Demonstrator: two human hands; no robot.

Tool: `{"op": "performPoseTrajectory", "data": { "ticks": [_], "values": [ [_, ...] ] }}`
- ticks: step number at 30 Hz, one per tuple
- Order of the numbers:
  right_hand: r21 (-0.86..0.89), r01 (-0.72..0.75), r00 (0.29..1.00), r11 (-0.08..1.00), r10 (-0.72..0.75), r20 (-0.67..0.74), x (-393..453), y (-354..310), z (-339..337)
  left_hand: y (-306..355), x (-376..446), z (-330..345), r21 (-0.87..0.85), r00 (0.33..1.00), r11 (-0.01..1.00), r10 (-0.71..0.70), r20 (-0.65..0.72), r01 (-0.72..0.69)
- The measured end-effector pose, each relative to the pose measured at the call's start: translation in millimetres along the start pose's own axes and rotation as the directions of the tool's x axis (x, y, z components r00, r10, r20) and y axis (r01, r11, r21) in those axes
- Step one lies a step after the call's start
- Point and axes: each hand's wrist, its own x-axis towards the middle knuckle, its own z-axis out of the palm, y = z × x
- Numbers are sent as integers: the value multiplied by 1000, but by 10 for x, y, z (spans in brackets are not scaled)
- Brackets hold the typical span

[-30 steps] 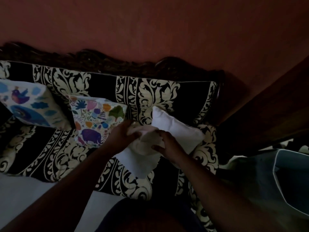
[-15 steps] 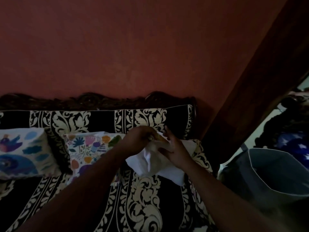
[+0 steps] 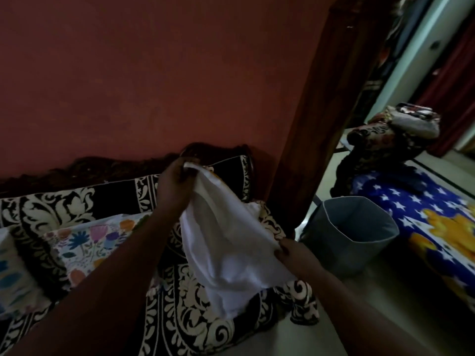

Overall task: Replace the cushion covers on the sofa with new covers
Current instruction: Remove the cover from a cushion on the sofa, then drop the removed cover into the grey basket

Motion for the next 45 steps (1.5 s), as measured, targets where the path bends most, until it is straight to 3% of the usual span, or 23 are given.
{"op": "performPoseTrajectory", "data": {
  "ticks": [3, 5, 8, 10, 12, 16, 22, 26, 29, 31, 33, 35, 36, 38, 40, 41, 43, 45],
  "values": [
    [224, -157, 963, 962, 199, -181, -289, 372, -220, -229, -98, 92, 345, 990, 935, -118, 80, 84],
    [332, -198, 909, 923, 299, -290, -422, 574, -384, -304, -244, 205, 417, 974, 907, -144, 177, 58],
    [304, -263, 850, 916, 369, -376, -678, 874, -609, -237, -461, 485, 422, 956, 904, -180, 231, 68],
    [327, -327, 831, 887, 435, -348, -846, 1039, -757, -118, -606, 691, 392, 942, 915, -214, 259, 100],
    [496, -353, 812, 793, 524, -259, -1021, 1267, -891, 53, -802, 950, 360, 913, 928, -227, 339, 97],
    [845, -292, 786, 449, 615, -55, -1444, 1631, -1059, 559, -1337, 1509, 279, 843, 947, -277, 461, 159],
    [923, -225, 837, 313, 546, 19, -2111, 1913, -937, 1374, -2483, 2459, 92, 768, 983, -179, 615, 156],
    [940, -148, 836, 306, 547, -47, -2383, 2101, -736, 1882, -3161, 2998, -56, 585, 996, 1, 811, 75],
    [976, -139, 822, 170, 569, 18, -2543, 2287, -784, 2097, -3359, 3306, -117, 455, 993, 92, 886, 27],
    [985, -154, 830, 77, 551, 87, -2635, 2402, -885, 2185, -3398, 3497, -110, 419, 992, 128, 899, -67],
    [990, -142, 842, 20, 528, 110, -2686, 2518, -978, 2186, -3394, 3711, -76, 437, 977, 158, 885, -198],
    [993, -102, 856, 62, 514, 56, -2701, 2647, -1052, 2192, -3347, 3922, -39, 485, 976, 140, 863, -213],
    [986, -79, 850, 144, 527, -9, -2691, 2745, -1073, 2195, -3304, 4047, -13, 508, 980, 113, 854, -197],
    [892, -80, 781, 446, 583, -221, -2618, 3036, -1095, 2199, -3185, 4290, -4, 512, 986, 91, 854, -169],
    [650, -245, 707, 719, 591, -387, -2558, 3346, -1175, 2156, -3024, 4551, -27, 457, 988, 93, 885, -150],
    [499, -360, 699, 789, 582, -416, -2515, 3502, -1248, 2123, -2909, 4706, -57, 413, 987, 114, 904, -149],
    [228, -548, 735, 805, 594, -327, -2423, 3797, -1421, 2093, -2639, 4981, -144, 317, 975, 192, 929, -168],
    [24, -613, 772, 790, 605, -197, -2343, 4042, -1592, 2121, -2372, 5193, -176, 249, 967, 219, 943, -184]
  ]
}}
